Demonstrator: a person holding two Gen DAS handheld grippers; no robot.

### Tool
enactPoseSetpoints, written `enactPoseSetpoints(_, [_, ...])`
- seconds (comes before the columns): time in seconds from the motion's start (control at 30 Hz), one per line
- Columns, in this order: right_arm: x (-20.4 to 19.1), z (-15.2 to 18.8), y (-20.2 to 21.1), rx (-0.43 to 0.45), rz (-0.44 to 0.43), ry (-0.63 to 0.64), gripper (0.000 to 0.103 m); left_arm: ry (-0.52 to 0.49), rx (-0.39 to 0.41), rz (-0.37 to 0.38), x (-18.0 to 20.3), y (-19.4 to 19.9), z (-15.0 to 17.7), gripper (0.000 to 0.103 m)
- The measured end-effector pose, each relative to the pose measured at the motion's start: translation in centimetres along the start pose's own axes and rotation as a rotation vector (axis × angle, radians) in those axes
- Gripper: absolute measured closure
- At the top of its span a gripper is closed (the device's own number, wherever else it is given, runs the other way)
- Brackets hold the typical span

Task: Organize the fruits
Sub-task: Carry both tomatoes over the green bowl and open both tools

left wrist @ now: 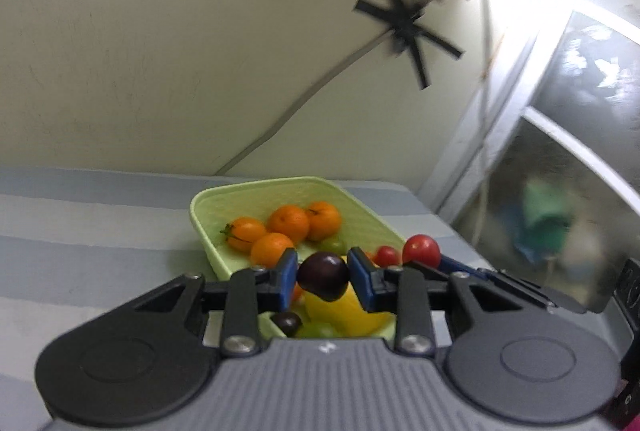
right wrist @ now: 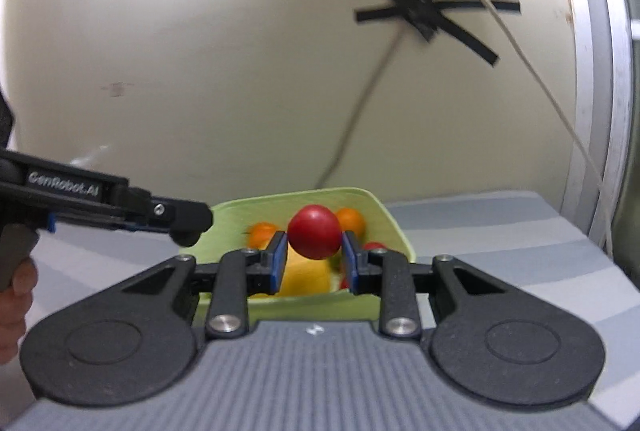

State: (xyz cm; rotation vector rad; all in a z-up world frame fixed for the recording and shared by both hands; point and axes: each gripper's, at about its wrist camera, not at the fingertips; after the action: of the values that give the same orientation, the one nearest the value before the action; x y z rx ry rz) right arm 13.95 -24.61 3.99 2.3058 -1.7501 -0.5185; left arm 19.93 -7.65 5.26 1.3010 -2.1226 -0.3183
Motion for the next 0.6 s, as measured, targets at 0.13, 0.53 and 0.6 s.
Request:
enactPoseSetpoints(0.13, [1.4,0.8,-1.7,0.009,-0.003,-0.059,0.056,0.048,-0.034,-0.032,-0.9,-1.8,0.0,0.052])
enactPoseSetpoints(0.53, [0.3,1.4,3.2,-0.005,-0.064,-0.182,0.045,0.086,0.025,-0.032,-0.8,4.2,2.1,0.049])
enactPoseSetpoints(0.6, [-1.0,2.4,4.0,-0.042,-0.087,-0.185,0.045,0.084,0.031,-0.039,-0.5,5.8,3.2,0.048])
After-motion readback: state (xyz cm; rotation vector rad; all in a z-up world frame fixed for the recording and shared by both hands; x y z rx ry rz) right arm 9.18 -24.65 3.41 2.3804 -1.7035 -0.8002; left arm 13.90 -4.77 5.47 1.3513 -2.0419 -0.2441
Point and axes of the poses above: each gripper's, at about its wrist camera, not at the fingertips, and y roughly against the way its jaws point, x to its right, z to its underside, and after that the axes turned 2 degrees about x, right-handed
